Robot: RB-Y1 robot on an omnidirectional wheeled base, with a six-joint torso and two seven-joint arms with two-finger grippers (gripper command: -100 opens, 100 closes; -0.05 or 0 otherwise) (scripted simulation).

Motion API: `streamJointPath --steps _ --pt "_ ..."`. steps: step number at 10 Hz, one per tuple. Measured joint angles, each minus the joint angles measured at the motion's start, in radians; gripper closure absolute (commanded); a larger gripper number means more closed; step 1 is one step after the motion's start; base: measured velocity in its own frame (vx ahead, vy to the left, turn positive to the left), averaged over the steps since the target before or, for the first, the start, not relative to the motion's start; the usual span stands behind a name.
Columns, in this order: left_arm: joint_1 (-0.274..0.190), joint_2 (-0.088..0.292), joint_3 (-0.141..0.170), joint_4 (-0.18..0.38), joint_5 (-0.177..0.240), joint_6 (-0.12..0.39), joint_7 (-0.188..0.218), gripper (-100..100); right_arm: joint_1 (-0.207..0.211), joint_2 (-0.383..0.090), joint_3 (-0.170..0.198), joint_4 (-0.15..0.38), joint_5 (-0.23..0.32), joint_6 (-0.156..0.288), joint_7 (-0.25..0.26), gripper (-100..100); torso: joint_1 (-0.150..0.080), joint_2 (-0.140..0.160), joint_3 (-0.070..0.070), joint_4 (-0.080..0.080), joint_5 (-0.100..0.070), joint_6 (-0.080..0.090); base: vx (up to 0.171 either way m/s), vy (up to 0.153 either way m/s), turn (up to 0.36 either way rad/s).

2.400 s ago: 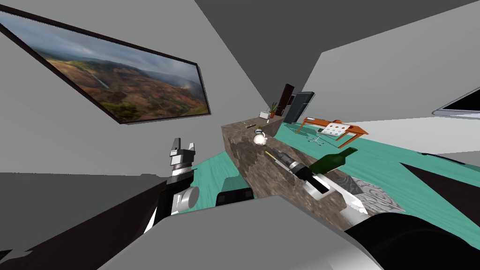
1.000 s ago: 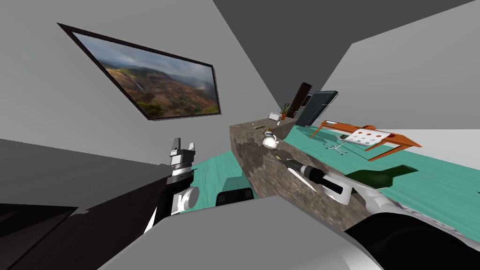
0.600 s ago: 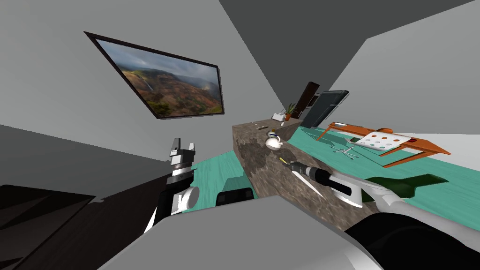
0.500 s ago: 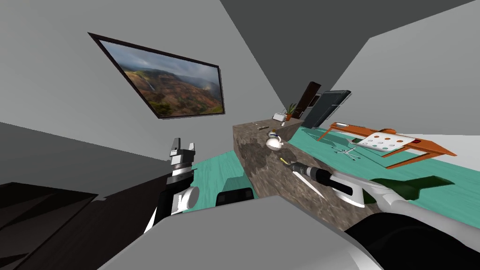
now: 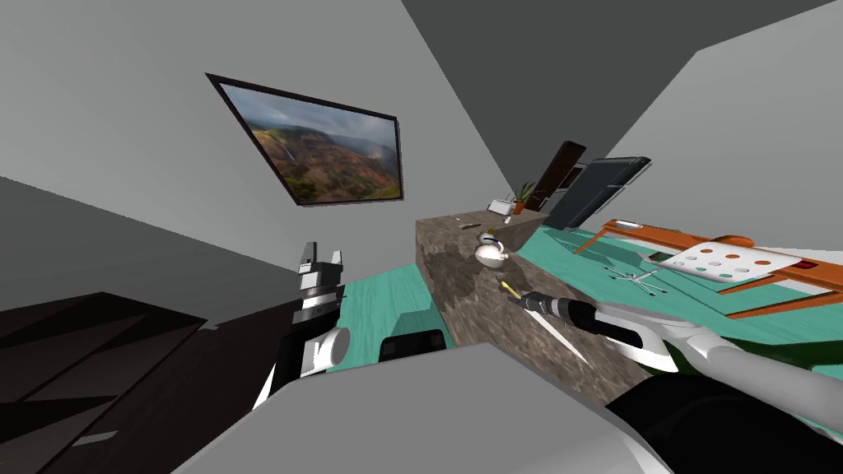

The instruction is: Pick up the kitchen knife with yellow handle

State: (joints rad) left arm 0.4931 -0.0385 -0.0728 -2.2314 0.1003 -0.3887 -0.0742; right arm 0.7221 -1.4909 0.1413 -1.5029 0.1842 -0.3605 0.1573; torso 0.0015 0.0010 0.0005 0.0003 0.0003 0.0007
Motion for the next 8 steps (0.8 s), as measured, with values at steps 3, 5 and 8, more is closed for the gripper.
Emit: streamJointPath --steps 3,5,8 --pt "0.000 0.000 0.000 0.000 0.000 0.000 0.000 0 0.006 -0.072 0.056 0.048 0.008 -0.025 -0.009 -100 0.000 0.000 0.000 0.000 0.000 -0.001 -0.018 0.024 0.143" --pt "0.000 0.000 0.000 0.000 0.000 0.000 0.000 0 0.009 -0.113 0.100 0.092 0.015 -0.057 -0.012 -100 0.000 0.001 0.001 0.000 0.000 0.000 -0.020 0.021 0.102" --pt "0.000 0.000 0.000 0.000 0.000 0.000 0.000 0 0.022 -0.184 0.158 0.117 0.017 -0.070 -0.031 -100 0.000 0.001 0.001 0.000 0.000 0.001 -0.021 0.020 0.108"
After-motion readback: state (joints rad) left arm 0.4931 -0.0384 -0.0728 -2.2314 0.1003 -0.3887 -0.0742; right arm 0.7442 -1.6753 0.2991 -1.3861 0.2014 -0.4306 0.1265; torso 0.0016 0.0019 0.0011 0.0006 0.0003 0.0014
